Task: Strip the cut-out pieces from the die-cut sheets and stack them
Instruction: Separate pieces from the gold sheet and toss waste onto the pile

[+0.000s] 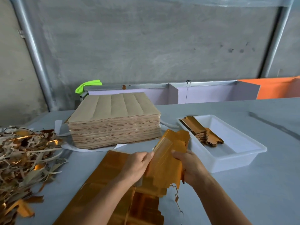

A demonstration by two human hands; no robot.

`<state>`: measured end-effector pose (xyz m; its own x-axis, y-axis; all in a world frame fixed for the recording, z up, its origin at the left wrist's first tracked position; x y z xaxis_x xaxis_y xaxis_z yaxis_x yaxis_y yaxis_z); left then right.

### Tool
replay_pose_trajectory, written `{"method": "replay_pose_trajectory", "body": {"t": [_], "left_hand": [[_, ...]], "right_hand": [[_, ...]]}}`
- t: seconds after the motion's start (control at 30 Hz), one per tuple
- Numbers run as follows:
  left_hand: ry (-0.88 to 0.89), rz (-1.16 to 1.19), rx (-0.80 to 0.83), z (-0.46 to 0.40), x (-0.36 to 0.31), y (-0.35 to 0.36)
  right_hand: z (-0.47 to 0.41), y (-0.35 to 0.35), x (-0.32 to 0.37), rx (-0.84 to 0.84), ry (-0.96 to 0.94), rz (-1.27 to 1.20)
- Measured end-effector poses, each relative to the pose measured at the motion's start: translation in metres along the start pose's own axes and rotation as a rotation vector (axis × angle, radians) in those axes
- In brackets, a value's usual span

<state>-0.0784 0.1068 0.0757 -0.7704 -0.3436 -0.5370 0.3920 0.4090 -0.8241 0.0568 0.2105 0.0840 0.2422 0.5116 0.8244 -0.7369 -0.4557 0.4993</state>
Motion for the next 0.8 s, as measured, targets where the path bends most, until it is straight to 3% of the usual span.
{"method": "replay_pose_trajectory", "body": {"t": [0.13,0.27,0.5,0.57,0.63,0.73,0.8], "left_hand": [[-0.065,0.155,0.012,0.004,-0.012,0.006],[-0.083,0.055,0.015,-0.003,-0.011,0.006],[-0.259,-0.121,-0.423,-0.023,0.053,-0.020],[-0.236,-0.234,-0.451,-0.018,0.063,-0.022],[-0.158,-0.397,-0.306,-0.009,0.063,-0.018],[-0.001,-0.667,0.093,0.019,0.051,-0.003],[0.166,-0.693,0.232,0.042,0.039,0.008]], "right_hand": [[-0.002,0.015,-0.011,-0.035,-0.050,-0.105],[-0.002,0.016,-0.012,-0.134,-0.088,-0.056],[0.005,-0.060,0.009,-0.307,-0.244,0.018],[0.010,-0.078,0.000,-0.321,-0.229,0.014],[0.013,-0.092,-0.014,-0.333,-0.196,-0.020],[0.016,-0.097,-0.038,-0.348,-0.130,-0.043],[0.019,-0.096,-0.050,-0.347,-0.104,-0.045]]}}
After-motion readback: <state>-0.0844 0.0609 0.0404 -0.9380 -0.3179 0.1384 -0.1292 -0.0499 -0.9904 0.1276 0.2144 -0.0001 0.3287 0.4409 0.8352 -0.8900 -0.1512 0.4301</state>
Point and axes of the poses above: each hand's wrist, its own z-axis away from the middle knuckle, its own y-axis out of the palm, x = y × z, the point moved 1 cm from there along -z, towards the middle knuckle, and after that the axes turned 15 degrees about -z, right-handed, at the moved point
